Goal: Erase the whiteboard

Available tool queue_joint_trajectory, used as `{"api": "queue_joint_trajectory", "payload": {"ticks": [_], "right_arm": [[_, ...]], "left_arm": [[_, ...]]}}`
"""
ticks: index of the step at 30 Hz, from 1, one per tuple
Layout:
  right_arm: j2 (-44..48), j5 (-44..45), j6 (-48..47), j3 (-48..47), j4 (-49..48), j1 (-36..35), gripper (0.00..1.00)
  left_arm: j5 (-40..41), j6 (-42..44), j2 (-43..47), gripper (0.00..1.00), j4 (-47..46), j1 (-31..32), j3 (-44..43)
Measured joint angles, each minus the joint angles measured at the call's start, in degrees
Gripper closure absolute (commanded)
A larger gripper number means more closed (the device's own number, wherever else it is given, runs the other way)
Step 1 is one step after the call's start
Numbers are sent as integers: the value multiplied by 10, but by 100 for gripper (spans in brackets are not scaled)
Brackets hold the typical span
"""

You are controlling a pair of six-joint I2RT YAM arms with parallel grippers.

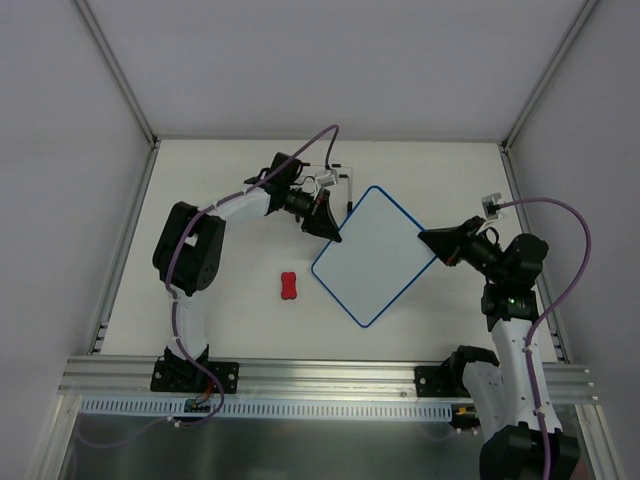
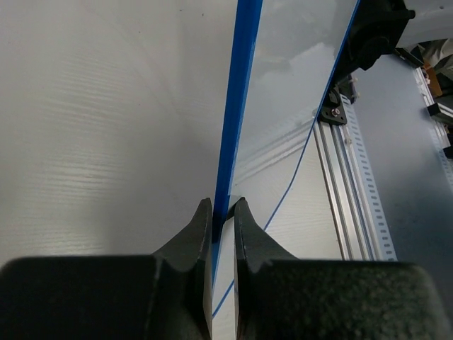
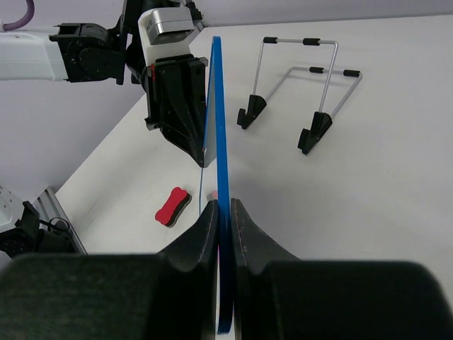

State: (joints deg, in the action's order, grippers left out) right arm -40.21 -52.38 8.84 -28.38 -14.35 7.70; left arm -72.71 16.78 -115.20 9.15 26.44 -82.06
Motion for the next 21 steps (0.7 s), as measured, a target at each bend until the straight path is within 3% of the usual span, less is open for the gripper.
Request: {"api": "queue_joint_trajectory", "payload": {"ticks": [6, 9, 13, 21], "right_arm": [[0, -6, -10, 0, -10, 0, 94], [0, -6, -14, 0, -10, 0, 81], [0, 16, -31, 7, -13, 1, 48], [-4, 32, -38, 29, -10, 2, 26]], "left_arm": [[-21, 5, 0, 100, 3, -6, 0], [-27, 5, 0, 100, 3, -8, 0], [-45, -1, 10, 100, 7, -14, 0], [-61, -22, 56, 100, 6, -30, 1]]}}
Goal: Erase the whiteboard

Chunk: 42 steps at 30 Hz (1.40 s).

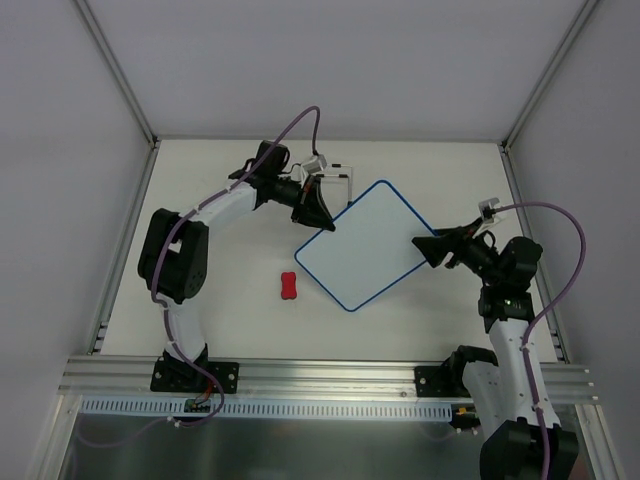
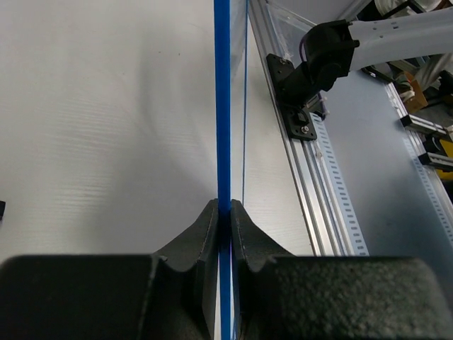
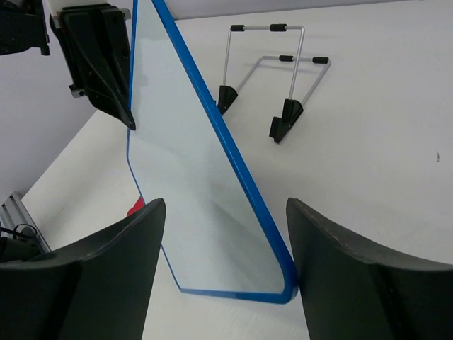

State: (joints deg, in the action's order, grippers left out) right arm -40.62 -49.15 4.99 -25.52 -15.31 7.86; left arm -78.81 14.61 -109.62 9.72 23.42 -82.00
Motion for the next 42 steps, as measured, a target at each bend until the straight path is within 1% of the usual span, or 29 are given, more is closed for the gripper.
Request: {"api": "queue_joint_trajectory", "payload": {"ticks": [3, 4, 7, 13, 18, 25, 30, 36, 42], "right_arm": [[2, 10, -2, 1, 10, 2, 15], [4, 16, -4, 1, 14, 3, 8], [9, 24, -12, 0, 29, 7, 1], [9, 55, -28, -23, 93, 8, 1], [21, 65, -32, -35, 116, 9, 1], [29, 65, -36, -39, 128, 8, 1], [39, 65, -35, -39, 131, 6, 1], [57, 65, -33, -39, 131, 0, 1], [75, 58, -33, -37, 132, -5, 1]], "left_arm": [[0, -6, 13, 100, 0, -10, 2], [0, -10, 18, 100, 1, -14, 3], [0, -18, 32, 100, 1, -21, 4], [23, -23, 73, 100, -1, -25, 4], [50, -24, 95, 100, -2, -26, 3], [111, -10, 98, 100, 9, -29, -18], [150, 9, 95, 100, 24, -29, -66], [160, 16, 64, 100, 30, -29, -166], [157, 27, 7, 100, 30, -40, -252]]}}
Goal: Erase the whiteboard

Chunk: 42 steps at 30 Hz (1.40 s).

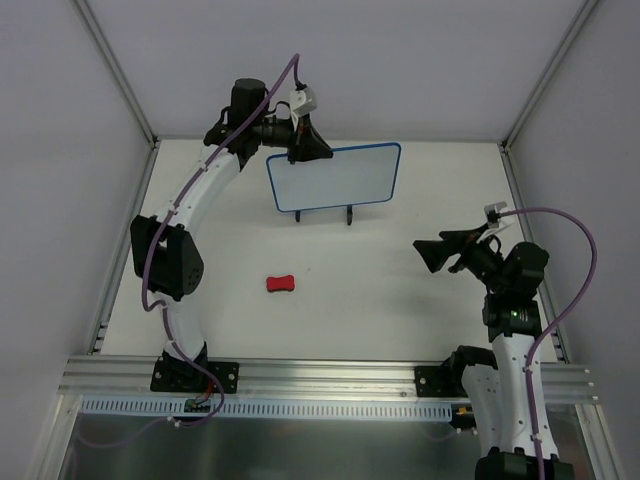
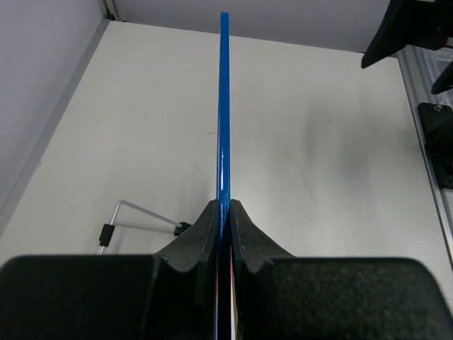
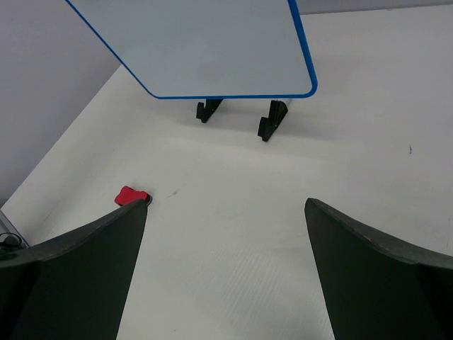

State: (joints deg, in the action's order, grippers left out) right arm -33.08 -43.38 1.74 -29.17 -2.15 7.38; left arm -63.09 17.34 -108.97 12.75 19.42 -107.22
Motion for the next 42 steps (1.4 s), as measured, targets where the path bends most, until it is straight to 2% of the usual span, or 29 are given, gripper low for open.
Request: {"api": "queue_joint_trajectory", "payload": {"ticks": [13, 24, 42], "right_arm": [[3, -10, -1, 9, 3, -6, 1], [-10, -10, -1, 9, 3, -6, 1], [-20, -17, -1, 9, 3, -7, 1]], "left_arm": [[-12, 12, -111, 100, 5, -49, -94], [-69, 12, -131, 100, 5, -57, -85], [-89, 2, -169, 100, 4, -75, -90]]}}
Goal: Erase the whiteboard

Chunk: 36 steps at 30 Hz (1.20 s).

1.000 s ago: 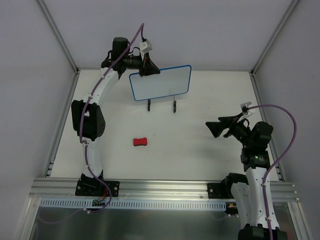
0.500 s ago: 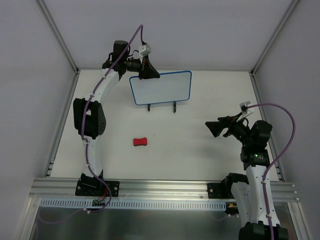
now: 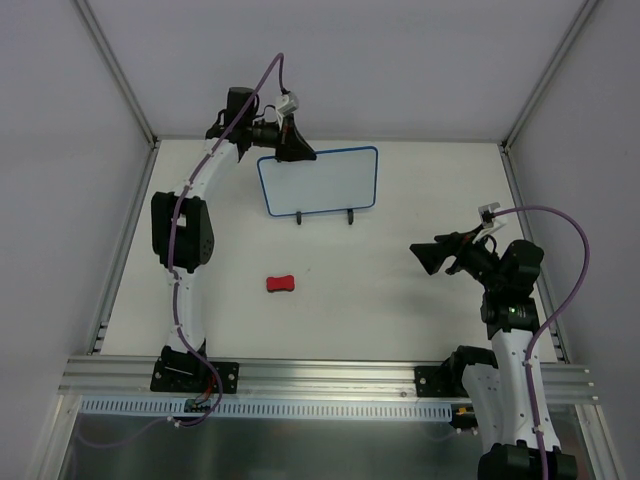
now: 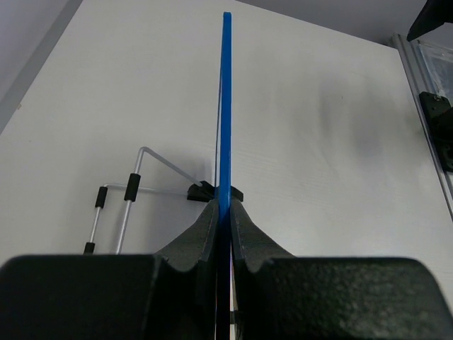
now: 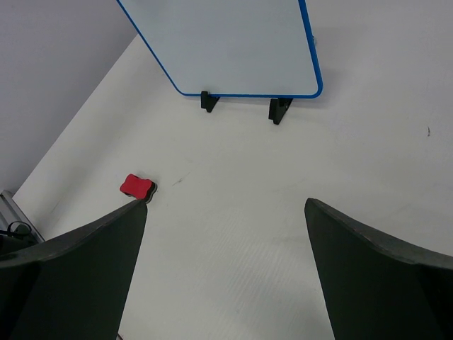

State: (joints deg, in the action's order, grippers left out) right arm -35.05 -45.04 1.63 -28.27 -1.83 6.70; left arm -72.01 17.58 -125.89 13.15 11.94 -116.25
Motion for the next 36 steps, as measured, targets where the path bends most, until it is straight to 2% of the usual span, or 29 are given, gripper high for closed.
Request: {"api": "queue_joint_trajectory", "payload": {"ticks": [7, 8, 9, 12, 15, 26, 29, 30, 36], "right_arm": [[0, -1, 0, 0, 0, 0, 1], [0, -2, 0, 0, 0, 0, 1], [0, -2, 0, 0, 0, 0, 1], [0, -2, 1, 0, 0, 0, 1], [0, -2, 2, 0, 0, 0, 1], [-4, -4, 2, 0, 0, 0, 1], [-7, -4, 2, 1, 0, 0, 1], [-7, -4, 2, 1, 0, 0, 1], [-11, -7, 2, 10, 2, 0, 1]], "left_arm": [[-10, -11, -14, 98, -8, -1, -9], [-10, -13, -14, 91, -8, -2, -9], [-10, -14, -14, 79, -9, -4, -9], [-10, -19, -14, 67, -12, -4, -9], [-8, -21, -14, 65, -17, -4, -9], [38, -20, -16, 42, -19, -4, -10], [78, -14, -16, 23, -19, -3, -10], [96, -12, -16, 19, -20, -3, -10], [175, -1, -28, 17, -20, 1, -25]]}}
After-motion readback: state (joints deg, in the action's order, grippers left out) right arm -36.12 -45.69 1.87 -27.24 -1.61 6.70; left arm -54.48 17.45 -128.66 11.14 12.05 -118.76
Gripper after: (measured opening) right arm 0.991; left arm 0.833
